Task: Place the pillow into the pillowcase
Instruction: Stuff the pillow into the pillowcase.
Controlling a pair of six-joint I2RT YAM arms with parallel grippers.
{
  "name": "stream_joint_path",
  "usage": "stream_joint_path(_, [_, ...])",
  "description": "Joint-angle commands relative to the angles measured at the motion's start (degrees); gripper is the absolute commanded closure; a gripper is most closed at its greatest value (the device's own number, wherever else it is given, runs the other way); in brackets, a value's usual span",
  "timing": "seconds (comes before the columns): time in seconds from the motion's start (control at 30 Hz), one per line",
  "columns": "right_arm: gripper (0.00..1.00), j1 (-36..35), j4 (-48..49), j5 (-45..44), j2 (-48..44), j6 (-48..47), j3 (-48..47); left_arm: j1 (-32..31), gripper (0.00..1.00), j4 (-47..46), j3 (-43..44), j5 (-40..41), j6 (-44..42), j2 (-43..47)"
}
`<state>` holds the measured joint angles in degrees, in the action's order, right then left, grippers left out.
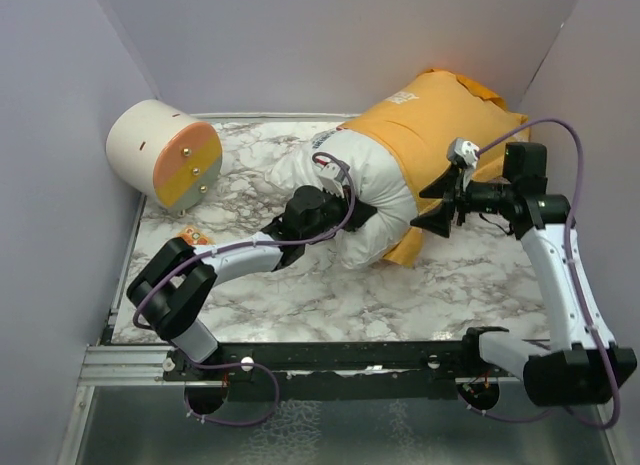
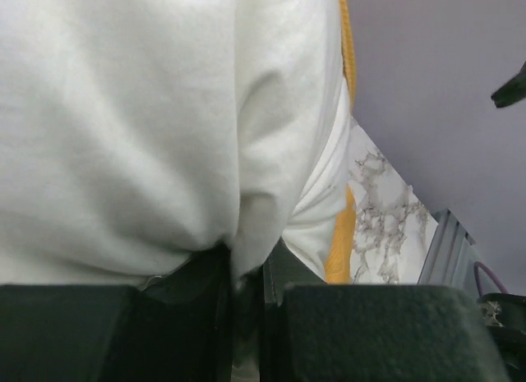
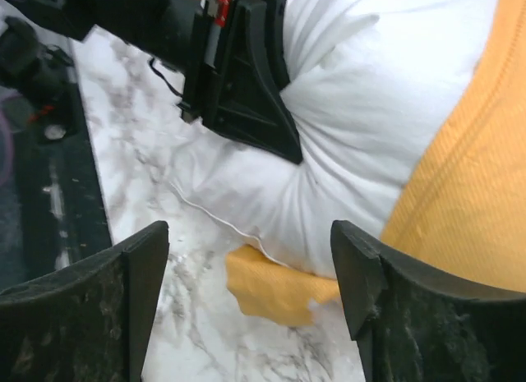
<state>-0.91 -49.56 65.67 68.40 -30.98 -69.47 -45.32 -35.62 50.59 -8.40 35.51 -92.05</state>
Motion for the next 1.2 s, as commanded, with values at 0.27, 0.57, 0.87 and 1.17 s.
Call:
stream_joint_path(0.27, [0.04,2.4,14.4,-13.3,-7.7,16.5,18.5,1.2,0.6,0.4,-4.1,-6.0,-3.5,13.8])
stream_joint_path(0.57, [0.02,2.4,18.2,-8.4,4.6,29.2,16.9,1.3,0.01,16.8,-13.7,-0.9,-0.7,34.6])
stream_joint_path(0.87, [0.05,2.5,18.6,-16.7,2.5,38.2,21.9,0.6,0.01,8.2,-18.9,-6.6,10.8,27.6])
stream_joint_path(1.17, [0.26,2.4,32.7,-17.1,-0.2,44.8,31.8,0.3,0.01,-4.6,-2.6,-10.7,9.6,3.2])
